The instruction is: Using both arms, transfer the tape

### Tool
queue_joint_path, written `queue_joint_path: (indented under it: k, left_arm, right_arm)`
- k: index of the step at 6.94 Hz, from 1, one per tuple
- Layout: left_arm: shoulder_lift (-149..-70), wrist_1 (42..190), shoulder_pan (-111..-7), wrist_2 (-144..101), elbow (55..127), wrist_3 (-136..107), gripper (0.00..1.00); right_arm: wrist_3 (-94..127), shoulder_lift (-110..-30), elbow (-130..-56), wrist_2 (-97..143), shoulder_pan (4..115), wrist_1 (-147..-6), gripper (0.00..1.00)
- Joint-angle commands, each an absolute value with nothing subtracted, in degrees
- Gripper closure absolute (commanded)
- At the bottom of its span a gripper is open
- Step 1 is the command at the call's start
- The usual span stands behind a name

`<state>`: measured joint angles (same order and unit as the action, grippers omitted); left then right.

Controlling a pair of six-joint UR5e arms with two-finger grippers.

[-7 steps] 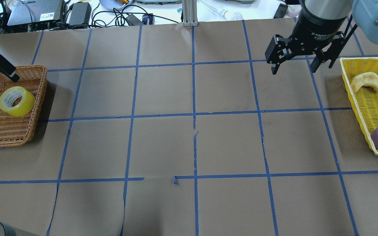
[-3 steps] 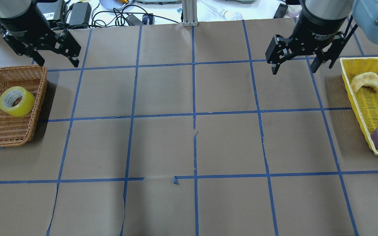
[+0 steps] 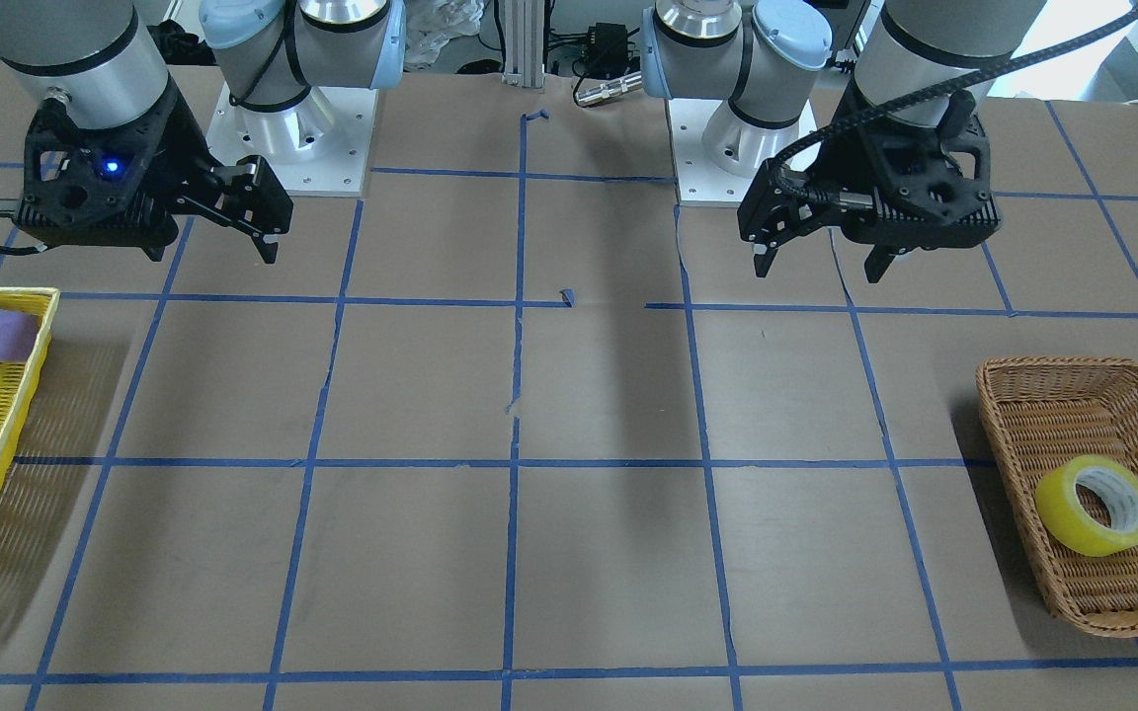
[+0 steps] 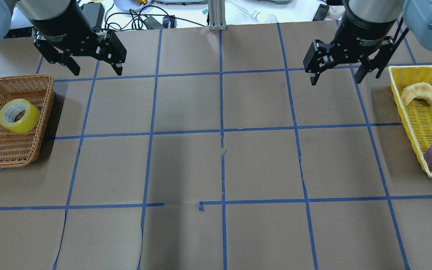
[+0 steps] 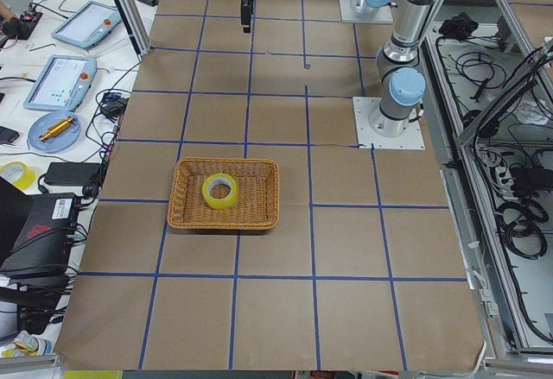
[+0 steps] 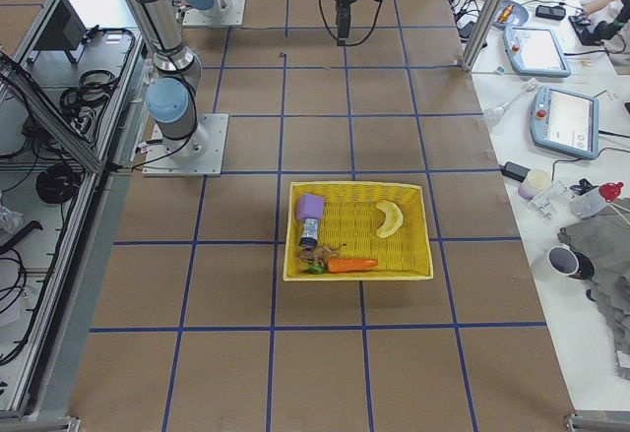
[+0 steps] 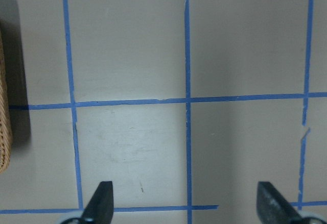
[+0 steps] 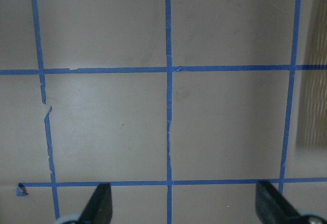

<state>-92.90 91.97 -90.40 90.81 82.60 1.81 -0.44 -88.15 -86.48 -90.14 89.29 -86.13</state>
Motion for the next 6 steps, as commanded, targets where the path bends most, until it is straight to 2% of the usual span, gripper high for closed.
queue_joint_path:
  k: [1, 6]
  left_arm:
    - [-91.94, 92.63, -90.44, 90.88, 82.7, 1.49, 0.0]
    - [-91.5, 88.77, -90.18, 90.62, 86.04, 1.93, 0.0]
  right_arm:
    - [-0.44, -88.07, -86.57, -89.91, 89.38, -86.13, 0.0]
    - [-0.44, -88.15, -86.48, -90.18, 89.3, -86.13, 0.0]
